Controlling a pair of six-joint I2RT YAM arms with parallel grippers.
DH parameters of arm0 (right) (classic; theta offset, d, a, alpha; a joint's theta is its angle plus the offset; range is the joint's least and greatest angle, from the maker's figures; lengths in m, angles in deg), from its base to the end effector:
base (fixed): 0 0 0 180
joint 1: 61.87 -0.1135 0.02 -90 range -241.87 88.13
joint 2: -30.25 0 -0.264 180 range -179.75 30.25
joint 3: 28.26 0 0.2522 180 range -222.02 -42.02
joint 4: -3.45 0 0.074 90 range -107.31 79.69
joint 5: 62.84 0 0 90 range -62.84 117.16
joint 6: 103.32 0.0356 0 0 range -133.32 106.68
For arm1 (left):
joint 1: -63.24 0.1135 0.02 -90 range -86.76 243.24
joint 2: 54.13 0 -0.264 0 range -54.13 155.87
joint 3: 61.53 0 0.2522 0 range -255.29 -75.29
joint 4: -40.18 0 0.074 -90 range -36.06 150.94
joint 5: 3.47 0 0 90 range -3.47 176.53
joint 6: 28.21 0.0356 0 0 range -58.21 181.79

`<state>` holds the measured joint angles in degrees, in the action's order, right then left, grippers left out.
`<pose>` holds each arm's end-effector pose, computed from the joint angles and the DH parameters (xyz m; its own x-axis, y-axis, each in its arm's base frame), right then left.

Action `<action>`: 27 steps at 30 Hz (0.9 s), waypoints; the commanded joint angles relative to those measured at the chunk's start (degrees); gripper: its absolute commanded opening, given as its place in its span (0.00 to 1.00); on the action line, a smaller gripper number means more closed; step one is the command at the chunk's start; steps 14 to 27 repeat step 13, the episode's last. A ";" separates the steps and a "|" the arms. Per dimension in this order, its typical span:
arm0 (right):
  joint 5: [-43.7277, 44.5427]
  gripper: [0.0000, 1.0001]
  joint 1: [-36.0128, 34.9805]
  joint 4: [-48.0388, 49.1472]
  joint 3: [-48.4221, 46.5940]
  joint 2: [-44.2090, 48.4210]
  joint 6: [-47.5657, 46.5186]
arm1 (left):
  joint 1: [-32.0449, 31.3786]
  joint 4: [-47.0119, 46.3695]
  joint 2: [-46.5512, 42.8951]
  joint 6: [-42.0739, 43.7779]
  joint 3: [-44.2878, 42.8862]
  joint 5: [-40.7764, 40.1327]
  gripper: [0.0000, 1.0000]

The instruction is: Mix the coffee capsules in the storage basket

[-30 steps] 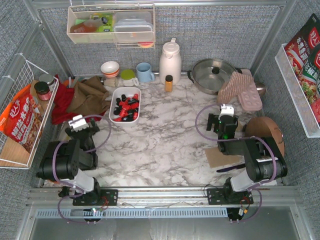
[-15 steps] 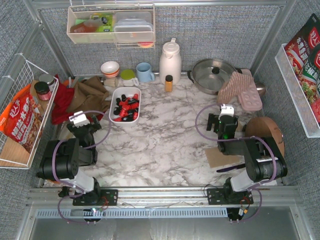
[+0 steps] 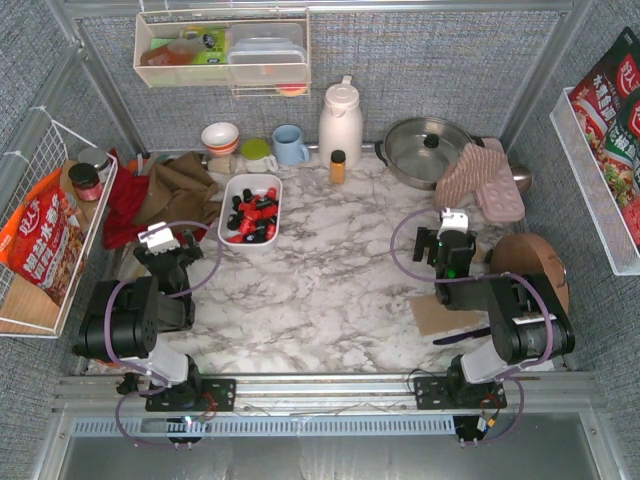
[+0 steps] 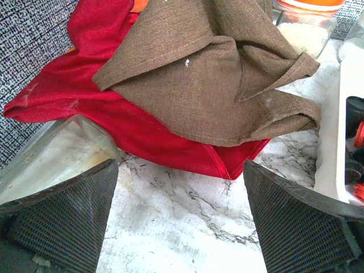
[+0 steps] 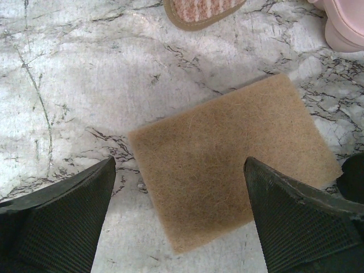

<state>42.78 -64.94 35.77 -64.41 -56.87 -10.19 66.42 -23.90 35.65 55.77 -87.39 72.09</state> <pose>0.2683 0.0048 0.1466 -0.3078 0.0362 -0.9508 0.2203 0.9748 -0.0342 0.2375 0.0221 0.1513 0.0345 -0.0998 -0.9944 -0.3007 0.9478 -0.1056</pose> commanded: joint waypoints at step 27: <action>0.11 0.99 -0.02 0.25 -0.89 -0.18 0.52 | 0.07 -1.55 0.13 -0.13 -0.01 0.51 0.99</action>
